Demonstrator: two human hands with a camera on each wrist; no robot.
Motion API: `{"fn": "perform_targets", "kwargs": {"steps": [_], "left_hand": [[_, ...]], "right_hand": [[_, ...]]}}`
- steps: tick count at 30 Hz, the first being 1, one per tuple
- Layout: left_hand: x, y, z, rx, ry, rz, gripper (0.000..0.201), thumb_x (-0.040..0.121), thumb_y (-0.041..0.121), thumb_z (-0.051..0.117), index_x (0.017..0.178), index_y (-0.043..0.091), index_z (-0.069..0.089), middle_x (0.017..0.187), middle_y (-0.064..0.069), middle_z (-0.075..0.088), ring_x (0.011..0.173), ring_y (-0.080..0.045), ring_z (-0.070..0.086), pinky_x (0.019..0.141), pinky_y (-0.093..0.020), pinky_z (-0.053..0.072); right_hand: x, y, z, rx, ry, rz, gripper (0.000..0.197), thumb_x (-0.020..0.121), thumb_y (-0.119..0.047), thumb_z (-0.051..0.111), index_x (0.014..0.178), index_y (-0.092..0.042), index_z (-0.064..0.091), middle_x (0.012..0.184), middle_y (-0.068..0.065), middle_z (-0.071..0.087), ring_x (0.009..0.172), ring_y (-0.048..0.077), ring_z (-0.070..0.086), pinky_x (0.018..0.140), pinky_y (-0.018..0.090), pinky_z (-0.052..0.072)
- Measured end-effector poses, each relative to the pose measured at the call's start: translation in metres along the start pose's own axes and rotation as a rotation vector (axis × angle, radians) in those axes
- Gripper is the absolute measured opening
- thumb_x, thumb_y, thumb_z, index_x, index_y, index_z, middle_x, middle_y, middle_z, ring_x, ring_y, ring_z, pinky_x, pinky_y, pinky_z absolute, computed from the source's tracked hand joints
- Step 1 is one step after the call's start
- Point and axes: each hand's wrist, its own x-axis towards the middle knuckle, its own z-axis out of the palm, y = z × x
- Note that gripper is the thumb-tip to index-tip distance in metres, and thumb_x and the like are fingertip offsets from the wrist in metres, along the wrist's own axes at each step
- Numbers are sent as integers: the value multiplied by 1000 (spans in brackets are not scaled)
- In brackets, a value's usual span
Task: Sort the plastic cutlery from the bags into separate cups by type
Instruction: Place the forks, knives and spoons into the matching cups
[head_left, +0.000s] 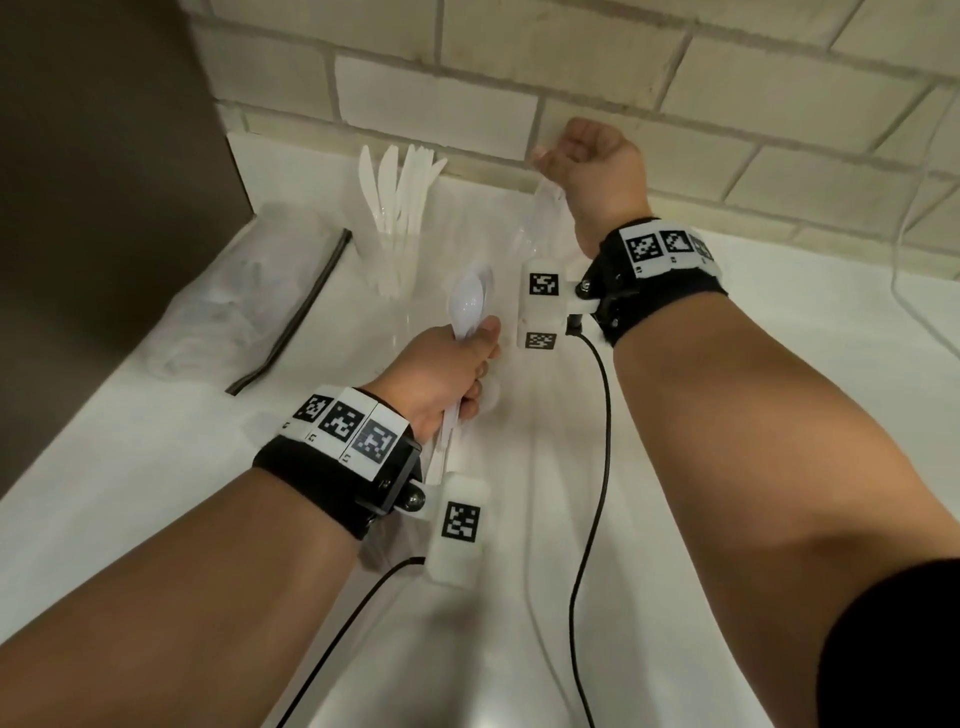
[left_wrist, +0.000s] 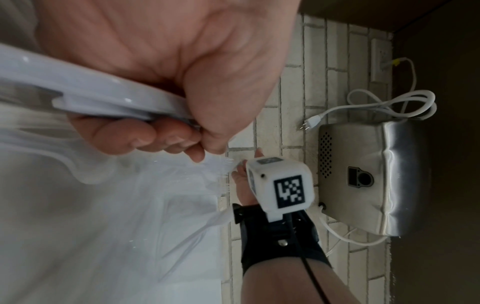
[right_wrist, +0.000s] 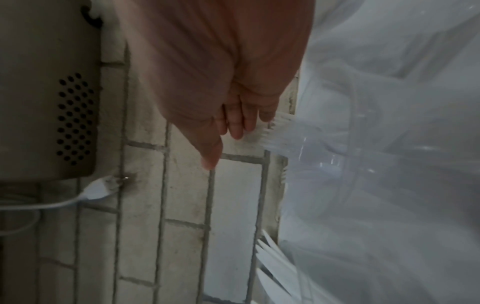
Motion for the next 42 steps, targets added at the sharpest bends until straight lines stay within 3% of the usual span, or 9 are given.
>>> {"fn": "perform_targets", "kwargs": {"steps": [8, 12, 15, 18, 22, 25, 32, 37, 42], "left_hand": [[-10, 4, 3, -4, -19, 40, 31, 94, 38, 55, 80, 10, 56, 54, 3, 37, 43, -11, 33, 49, -27, 30], [-17, 4, 0, 38, -71, 146, 32, 91, 41, 58, 77, 12, 59, 46, 7, 37, 42, -12, 36, 51, -28, 32], [-25, 3, 0, 134, -96, 204, 32, 88, 41, 62, 79, 10, 63, 45, 9, 40, 41, -12, 34, 49, -26, 32], [-32, -1, 2, 252, -137, 213, 43, 83, 41, 69, 91, -1, 62, 61, -2, 52, 44, -12, 32, 45, -23, 28], [-45, -7, 10, 367, -270, 261, 21, 89, 34, 63, 87, 13, 59, 64, -1, 45, 48, -10, 35, 46, -23, 34], [-52, -7, 13, 249, -277, 274, 17, 98, 32, 47, 101, 17, 54, 77, -1, 55, 56, -12, 47, 53, -26, 43], [-60, -2, 17, 272, -321, 208, 36, 101, 39, 29, 104, 16, 58, 92, -3, 68, 72, -18, 64, 61, -28, 58], [-59, -2, 20, 151, -326, 125, 46, 101, 40, 29, 113, 8, 59, 108, -13, 69, 93, -33, 68, 91, -48, 52], [-57, -3, 20, 154, -348, 69, 41, 101, 38, 33, 115, 8, 58, 121, -14, 65, 105, -36, 65, 96, -53, 46]], "right_hand": [[-25, -27, -20, -73, -1, -145, 39, 85, 4, 62, 124, 2, 56, 117, 11, 64, 104, 11, 60, 98, 28, 50], [-81, -33, -28, -9, -132, -97, 33, 86, -9, 68, 118, -5, 61, 94, -3, 67, 88, 6, 63, 80, 19, 52], [-124, -29, -35, -155, -344, 4, 50, 81, -34, 74, 125, -24, 53, 104, -2, 66, 86, 9, 63, 63, 22, 53], [-149, -24, -40, -285, -423, 34, 63, 78, -35, 76, 133, -29, 45, 104, 2, 63, 66, 4, 59, 48, 11, 42], [-162, -15, -49, -359, -434, -21, 37, 83, -15, 72, 118, -18, 60, 81, -7, 59, 53, -3, 54, 50, 12, 41], [-163, -12, -61, -351, -339, 12, 18, 88, -10, 65, 104, -18, 62, 80, -1, 61, 56, 8, 51, 51, 20, 42], [-171, -18, -74, -430, -546, 14, 34, 91, -11, 61, 121, -21, 51, 76, 1, 58, 53, 9, 50, 55, 21, 46], [-170, -12, -71, -464, -446, 8, 22, 93, -8, 54, 110, -21, 56, 75, -3, 61, 52, 3, 53, 53, 20, 44], [-169, -10, -68, -427, -402, 51, 23, 97, -5, 40, 108, -18, 56, 77, 1, 60, 55, 11, 54, 52, 25, 44]]}}
